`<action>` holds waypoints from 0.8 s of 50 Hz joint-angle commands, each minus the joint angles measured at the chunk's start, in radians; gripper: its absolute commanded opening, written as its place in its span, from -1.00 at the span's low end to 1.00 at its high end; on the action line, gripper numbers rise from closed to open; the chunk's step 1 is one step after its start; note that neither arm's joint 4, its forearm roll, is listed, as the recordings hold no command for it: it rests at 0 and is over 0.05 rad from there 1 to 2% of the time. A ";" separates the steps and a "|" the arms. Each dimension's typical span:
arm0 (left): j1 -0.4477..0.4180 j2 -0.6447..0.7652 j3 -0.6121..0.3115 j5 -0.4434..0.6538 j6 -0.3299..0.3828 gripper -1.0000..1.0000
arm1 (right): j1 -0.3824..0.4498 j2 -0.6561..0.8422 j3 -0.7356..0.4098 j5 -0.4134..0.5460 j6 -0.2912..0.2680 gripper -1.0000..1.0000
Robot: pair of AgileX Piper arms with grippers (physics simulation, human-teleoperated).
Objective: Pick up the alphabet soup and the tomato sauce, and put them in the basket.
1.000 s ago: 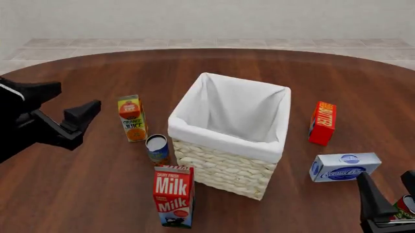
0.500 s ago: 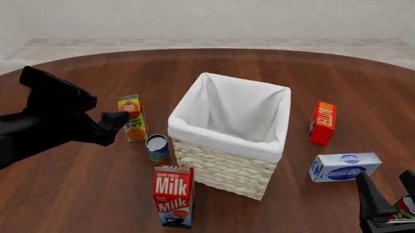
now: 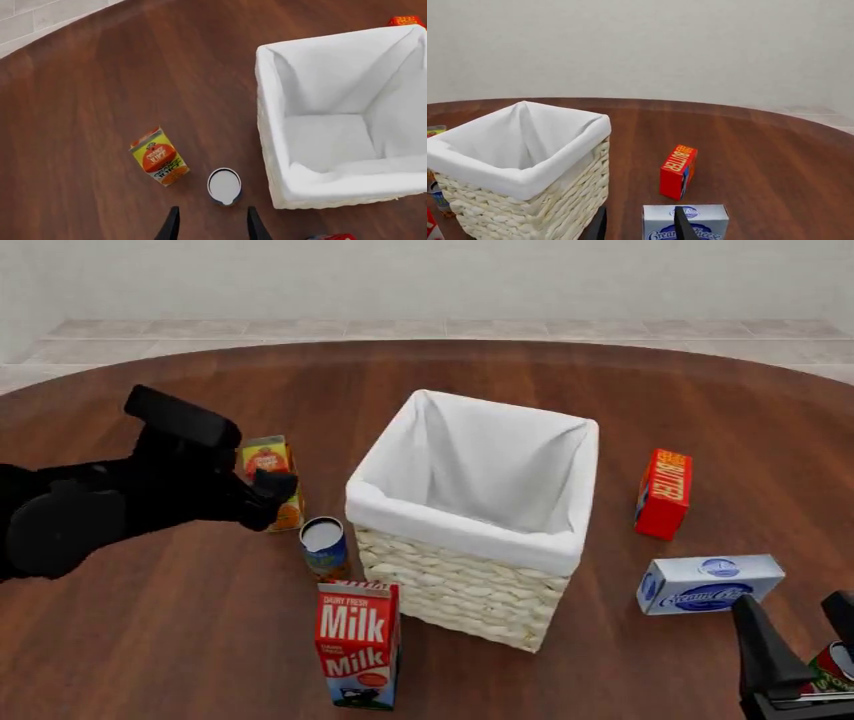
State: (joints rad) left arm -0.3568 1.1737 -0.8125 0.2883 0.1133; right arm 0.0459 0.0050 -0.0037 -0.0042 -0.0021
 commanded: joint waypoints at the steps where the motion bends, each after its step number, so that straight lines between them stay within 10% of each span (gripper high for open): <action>1: -0.019 0.074 -0.003 -0.026 -0.026 1.00 | 0.002 -0.003 0.001 0.002 0.001 1.00; 40: 0.017 0.289 -0.002 -0.151 -0.009 1.00 | 0.003 0.018 0.003 -0.005 -0.009 1.00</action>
State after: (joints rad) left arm -0.3392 1.4098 -0.8175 0.1609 0.0951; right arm 0.0474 0.0085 -0.0016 -0.0003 -0.0050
